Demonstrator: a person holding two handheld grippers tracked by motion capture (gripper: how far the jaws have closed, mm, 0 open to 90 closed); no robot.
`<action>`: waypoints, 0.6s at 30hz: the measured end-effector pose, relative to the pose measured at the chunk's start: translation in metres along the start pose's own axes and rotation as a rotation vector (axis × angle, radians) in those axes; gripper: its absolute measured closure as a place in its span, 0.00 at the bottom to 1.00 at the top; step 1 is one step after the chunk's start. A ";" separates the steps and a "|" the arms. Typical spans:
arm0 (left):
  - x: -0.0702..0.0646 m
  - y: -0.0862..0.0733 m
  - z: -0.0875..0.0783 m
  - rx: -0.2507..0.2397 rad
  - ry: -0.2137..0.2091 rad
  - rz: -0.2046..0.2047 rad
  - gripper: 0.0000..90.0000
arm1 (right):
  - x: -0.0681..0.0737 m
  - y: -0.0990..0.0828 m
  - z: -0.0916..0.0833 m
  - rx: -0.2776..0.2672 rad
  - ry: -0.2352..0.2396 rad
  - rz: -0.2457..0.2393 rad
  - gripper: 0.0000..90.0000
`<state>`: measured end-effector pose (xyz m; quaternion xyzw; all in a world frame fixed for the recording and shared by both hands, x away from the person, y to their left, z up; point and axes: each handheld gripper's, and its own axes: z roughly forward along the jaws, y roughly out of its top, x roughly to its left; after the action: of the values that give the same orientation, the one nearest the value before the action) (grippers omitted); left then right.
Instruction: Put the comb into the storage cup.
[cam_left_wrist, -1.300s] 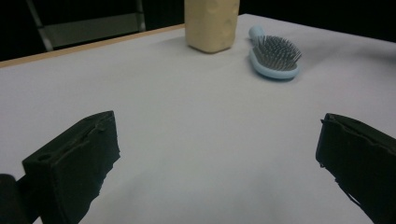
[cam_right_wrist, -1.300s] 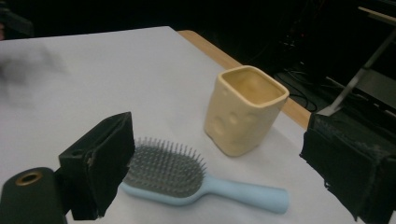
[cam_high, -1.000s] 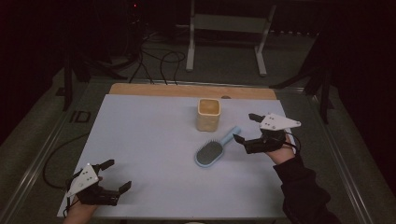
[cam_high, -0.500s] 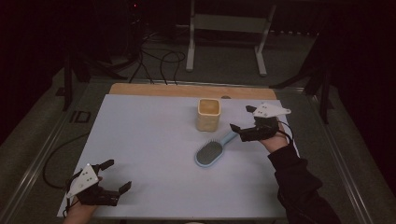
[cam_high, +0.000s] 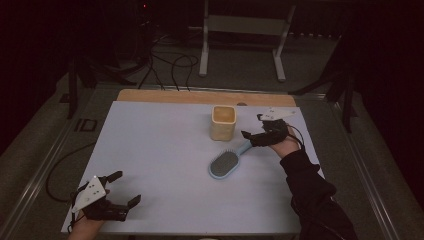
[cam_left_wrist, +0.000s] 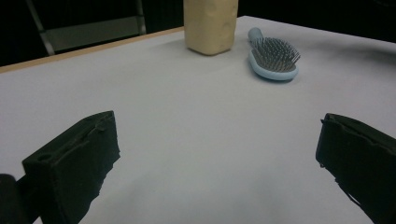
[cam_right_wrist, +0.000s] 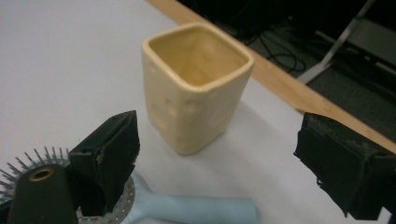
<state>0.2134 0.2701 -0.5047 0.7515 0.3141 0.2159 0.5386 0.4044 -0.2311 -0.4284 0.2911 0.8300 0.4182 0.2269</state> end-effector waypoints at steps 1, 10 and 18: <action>0.000 0.000 0.000 0.002 0.001 0.000 0.00 | 0.000 0.000 0.002 0.008 0.000 0.004 0.16; 0.000 0.000 -0.001 -0.001 0.000 -0.001 0.00 | -0.005 -0.008 0.023 0.078 0.001 0.019 0.30; 0.001 0.000 -0.001 -0.004 -0.005 -0.008 0.00 | -0.011 -0.017 0.037 0.154 -0.030 0.017 0.61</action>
<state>0.2136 0.2712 -0.5048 0.7495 0.3154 0.2123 0.5419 0.4309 -0.2260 -0.4616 0.3210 0.8537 0.3505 0.2128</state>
